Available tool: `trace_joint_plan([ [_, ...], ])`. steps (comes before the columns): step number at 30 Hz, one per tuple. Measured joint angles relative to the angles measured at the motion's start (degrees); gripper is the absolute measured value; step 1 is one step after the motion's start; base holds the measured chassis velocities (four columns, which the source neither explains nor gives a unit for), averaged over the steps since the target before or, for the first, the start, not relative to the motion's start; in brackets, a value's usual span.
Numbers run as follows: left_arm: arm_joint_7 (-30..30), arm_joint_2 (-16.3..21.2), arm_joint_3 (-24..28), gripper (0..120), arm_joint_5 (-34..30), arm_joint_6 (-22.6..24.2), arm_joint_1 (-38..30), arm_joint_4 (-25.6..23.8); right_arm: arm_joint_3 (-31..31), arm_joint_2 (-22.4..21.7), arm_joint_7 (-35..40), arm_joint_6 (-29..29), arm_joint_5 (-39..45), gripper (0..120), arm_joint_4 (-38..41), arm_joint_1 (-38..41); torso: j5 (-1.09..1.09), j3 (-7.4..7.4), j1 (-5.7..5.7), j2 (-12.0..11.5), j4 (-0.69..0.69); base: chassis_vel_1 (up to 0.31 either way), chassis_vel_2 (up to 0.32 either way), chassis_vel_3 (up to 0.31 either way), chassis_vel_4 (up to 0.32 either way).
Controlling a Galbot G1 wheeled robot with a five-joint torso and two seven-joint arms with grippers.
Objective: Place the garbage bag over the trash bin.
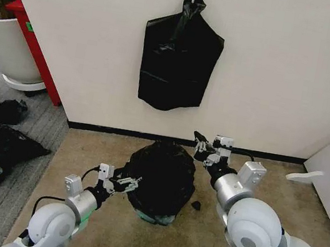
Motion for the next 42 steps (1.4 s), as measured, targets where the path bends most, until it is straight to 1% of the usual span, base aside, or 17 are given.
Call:
trace_joint_plan([
  [2,-0.5,-0.1,0.0,100,0.3,-0.3,-0.1,0.0,0.0,0.0,0.0,-0.1,0.0,3,0.0,0.0,0.01,0.0,0.0,0.0,0.0,0.0,0.0,0.0,0.0],
  [6,-1.2,-0.5,-0.3,100,2.4,-1.5,0.5,-1.1,0.0,0.1,0.5,-0.2,-0.4,21,0.0,-0.2,0.01,0.0,0.0,0.0,0.0,0.0,0.0,0.0,0.0],
  [8,-1.4,-0.5,-0.3,100,3.0,-1.9,0.6,-1.3,0.0,0.1,0.6,-0.2,-0.5,24,0.0,-0.3,0.0,0.0,0.0,0.0,0.0,0.0,0.0,0.0,0.0],
  [12,-2.9,-1.3,-0.6,100,8.4,-6.7,2.1,-3.8,0.6,0.4,0.9,-0.1,-3.0,43,-0.1,-1.6,0.0,0.0,0.0,0.0,0.0,0.0,0.0,0.0,0.0],
  [13,-2.9,-1.3,-0.6,100,8.4,-6.7,2.1,-3.8,0.6,0.4,0.9,-0.1,-3.0,43,-0.1,-1.6,0.0,0.0,0.0,0.0,0.0,0.0,0.0,0.0,0.0],
  [15,-4.0,-1.6,-0.9,100,11.1,-8.8,2.6,-5.2,1.4,0.7,0.8,0.2,-5.4,50,-0.4,-2.9,0.0,0.0,0.0,0.0,0.0,0.0,0.0,0.0,0.0],
  [17,-5.7,-2.1,-1.8,100,14.5,-11.6,3.2,-7.2,3.3,1.2,-0.3,1.2,-10.7,59,-1.3,-5.6,0.0,0.0,0.0,0.0,0.0,0.0,0.0,0.0,0.0],
  [20,-7.1,-2.8,-4.3,100,17.5,-13.3,4.3,-9.7,8.2,2.6,-4.0,2.9,-18.1,71,-3.0,-11.3,0.01,0.0,0.0,0.0,-0.01,0.0,0.0,0.0,0.0],
  [21,-7.1,-2.8,-4.3,100,17.5,-13.3,4.3,-9.7,8.2,2.6,-4.0,2.9,-18.1,71,-3.0,-11.3,0.01,0.0,0.0,0.0,-0.01,0.0,0.0,0.0,0.0],
  [25,-6.2,-3.8,-11.5,100,20.9,-16.5,10.0,-12.4,18.1,7.4,-11.9,7.6,-29.8,89,-6.3,-24.1,0.0,-0.01,0.0,0.0,-0.02,0.0,0.0,0.0,0.0],
  [27,-4.5,-4.6,-16.2,100,21.9,-18.0,14.1,-13.7,22.8,11.0,-16.6,11.6,-36.2,96,-8.1,-30.1,0.02,-0.01,0.0,0.0,0.0,0.0,0.0,0.0,0.0],
  [28,-4.5,-4.6,-16.2,100,21.9,-18.0,14.1,-13.7,22.8,11.0,-16.6,11.6,-36.2,96,-8.1,-30.1,0.02,-0.01,0.0,0.0,0.0,0.0,0.0,0.0,0.0],
  [30,-3.1,-5.7,-19.6,100,22.4,-19.4,17.7,-15.3,26.9,15.1,-22.1,14.9,-41.3,100,-8.7,-35.2,0.01,-0.01,0.0,0.0,0.0,0.0,0.0,0.0,0.0],
  [32,-2.8,-6.8,-21.4,100,22.6,-20.5,19.7,-16.1,27.9,17.8,-24.1,17.1,-44.1,100,-8.8,-38.3,0.0,-0.01,0.0,0.0,-0.01,0.0,0.0,0.0,0.0],
  [34,-2.6,-7.9,-22.5,100,22.7,-21.0,21.1,-16.9,28.6,20.6,-25.6,18.6,-46.4,100,-8.8,-40.9,0.0,-0.01,0.0,0.0,0.0,0.0,0.0,0.0,0.0],
  [36,-2.5,-8.3,-22.7,100,22.8,-21.1,21.5,-17.1,29.0,21.8,-26.2,19.0,-47.2,100,-8.8,-41.7,-0.01,-0.01,0.0,0.0,0.0,0.0,0.0,0.0,0.0],
  [42,-1.3,-11.5,-22.8,100,24.6,-21.5,25.2,-19.6,32.4,30.4,-28.5,19.6,-52.2,100,-7.0,-44.7,-0.01,-0.01,0.0,0.0,0.0,0.0,0.0,0.0,0.0],
])
